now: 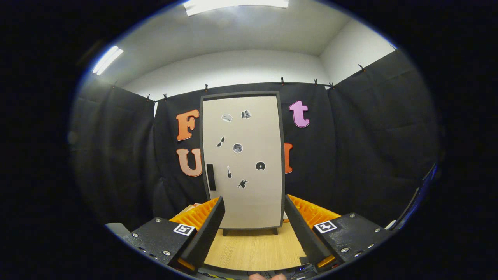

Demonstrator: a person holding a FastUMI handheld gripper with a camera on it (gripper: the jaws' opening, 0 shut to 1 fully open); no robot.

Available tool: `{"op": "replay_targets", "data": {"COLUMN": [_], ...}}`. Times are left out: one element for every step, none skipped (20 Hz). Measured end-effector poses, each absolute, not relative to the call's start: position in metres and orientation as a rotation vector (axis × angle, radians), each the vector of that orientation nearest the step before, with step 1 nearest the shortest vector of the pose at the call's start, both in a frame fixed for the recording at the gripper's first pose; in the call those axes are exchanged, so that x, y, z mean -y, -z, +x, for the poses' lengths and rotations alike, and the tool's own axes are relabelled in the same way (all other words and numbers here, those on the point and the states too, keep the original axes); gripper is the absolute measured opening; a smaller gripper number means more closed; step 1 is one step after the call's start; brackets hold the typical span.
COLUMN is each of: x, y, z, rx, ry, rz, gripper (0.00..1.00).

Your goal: Open the shoe cabinet door, grab the shoes and put them into the shoe cabinet, then close the shoe cabinet door.

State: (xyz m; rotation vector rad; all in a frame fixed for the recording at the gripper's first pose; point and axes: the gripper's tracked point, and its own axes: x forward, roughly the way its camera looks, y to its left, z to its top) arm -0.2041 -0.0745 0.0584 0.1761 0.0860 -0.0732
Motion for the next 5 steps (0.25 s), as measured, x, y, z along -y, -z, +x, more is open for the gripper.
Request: {"op": "replay_targets", "data": {"x": [0.0735,0.0730,0.0723,0.0710,0.0701], "y": [-0.0582,-0.0579,-0.0571,-0.0560,-0.0555], "z": [-0.2038,-0.2042,-0.2035,-0.2029,-0.2021], "rx": [-0.088,-0.089,-0.089,-0.089,-0.090], "ry": [0.070,0.069,0.067,0.066,0.064], "rz": [0.179,0.179,0.177,0.175,0.174], "gripper": [0.96,0.96,0.96,0.96,0.96]}}
